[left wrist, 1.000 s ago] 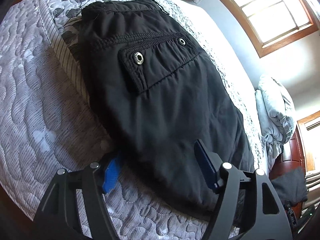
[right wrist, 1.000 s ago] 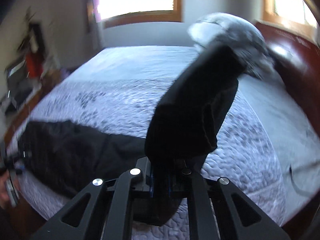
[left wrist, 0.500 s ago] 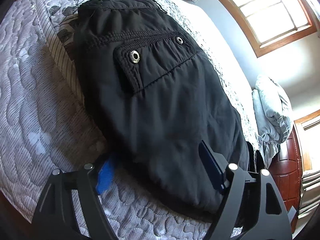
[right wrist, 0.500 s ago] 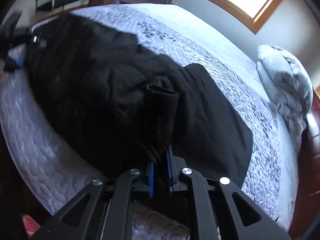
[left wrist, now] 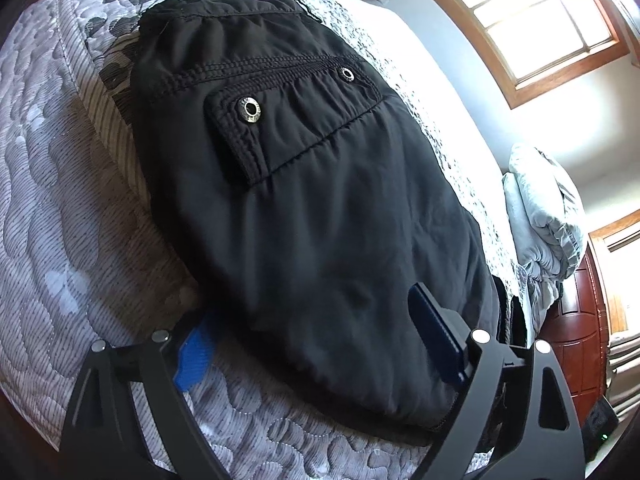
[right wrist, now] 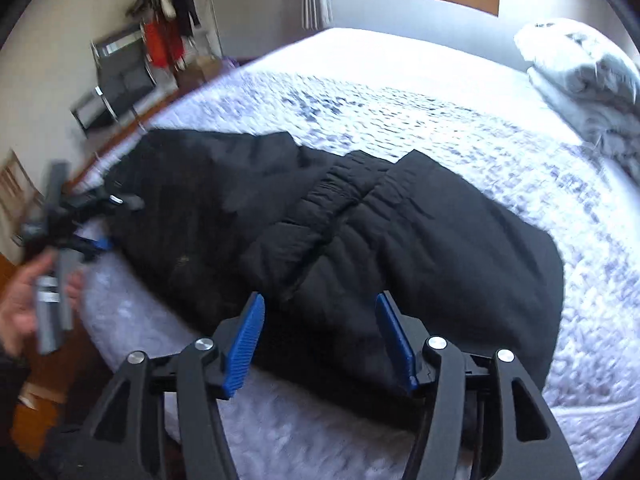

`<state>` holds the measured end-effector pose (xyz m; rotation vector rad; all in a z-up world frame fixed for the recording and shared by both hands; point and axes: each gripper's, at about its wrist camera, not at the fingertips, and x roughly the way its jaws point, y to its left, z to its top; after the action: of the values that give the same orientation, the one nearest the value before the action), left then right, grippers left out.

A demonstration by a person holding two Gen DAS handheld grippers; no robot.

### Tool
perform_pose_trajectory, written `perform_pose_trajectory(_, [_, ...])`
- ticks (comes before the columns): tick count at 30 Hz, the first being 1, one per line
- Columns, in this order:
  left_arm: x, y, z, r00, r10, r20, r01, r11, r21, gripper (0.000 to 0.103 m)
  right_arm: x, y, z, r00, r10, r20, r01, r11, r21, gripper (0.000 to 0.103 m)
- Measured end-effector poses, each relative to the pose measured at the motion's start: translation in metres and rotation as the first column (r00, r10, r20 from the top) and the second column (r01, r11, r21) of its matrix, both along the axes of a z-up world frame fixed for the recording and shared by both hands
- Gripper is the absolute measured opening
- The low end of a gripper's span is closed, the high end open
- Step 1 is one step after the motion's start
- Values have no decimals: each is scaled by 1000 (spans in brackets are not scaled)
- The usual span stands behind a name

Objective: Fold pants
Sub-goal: 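Fold the lifted edge over the pants with the right tool and release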

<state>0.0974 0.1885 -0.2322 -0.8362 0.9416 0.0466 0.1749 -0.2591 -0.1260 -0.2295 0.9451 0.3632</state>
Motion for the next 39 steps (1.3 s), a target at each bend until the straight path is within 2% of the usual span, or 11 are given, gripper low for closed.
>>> perform_pose_trajectory(3, [0,0,0,1000,1,3,-1,1000,-10,90,10,5,-17,999,-7,-36,7,1000,-13,56])
perform_pose_trajectory(6, [1,1,-2,1000,-3,6,3,1000,-21,90,20,-3,-23,995,-26,-92,31,998,52,25])
perform_pose_trajectory(9, [1,3,-3,1000,-6,7,6,1000,-27,91,22,-2,-17,994,-6,-113,16,996,91,7])
perform_pose_trajectory(14, [2,3,-4,1000,-10,9,10,1000,-28,93,16,10,-8,982,119,-149,-92,980,174,7])
perform_pose_trajectory(19, [2,0,-3,1000,-12,8,12,1000,-21,94,-5,39,-12,949,278,-150,-258,956,139,6])
perform_pose_trajectory(21, [2,0,-3,1000,-14,7,14,1000,-24,94,-6,39,-13,959,256,-122,-243,964,111,6])
perform_pose_trajectory(27, [2,4,-4,1000,-4,11,5,998,-64,94,11,23,-2,976,184,-118,-161,970,182,7])
perform_pose_trajectory(34, [-4,21,-9,999,30,37,-25,989,-147,94,21,44,-13,960,233,-154,-215,969,124,8])
perform_pose_trajectory(35, [-4,23,-9,999,36,39,-30,987,-157,94,19,45,-15,959,233,-164,-215,969,118,9])
perform_pose_trajectory(37, [-5,31,-10,997,61,50,-50,980,-192,94,17,41,-16,954,238,-183,-209,964,166,33])
perform_pose_trajectory(39, [-7,41,-12,994,97,59,-80,967,-243,94,12,37,-13,954,240,-179,-205,959,194,38])
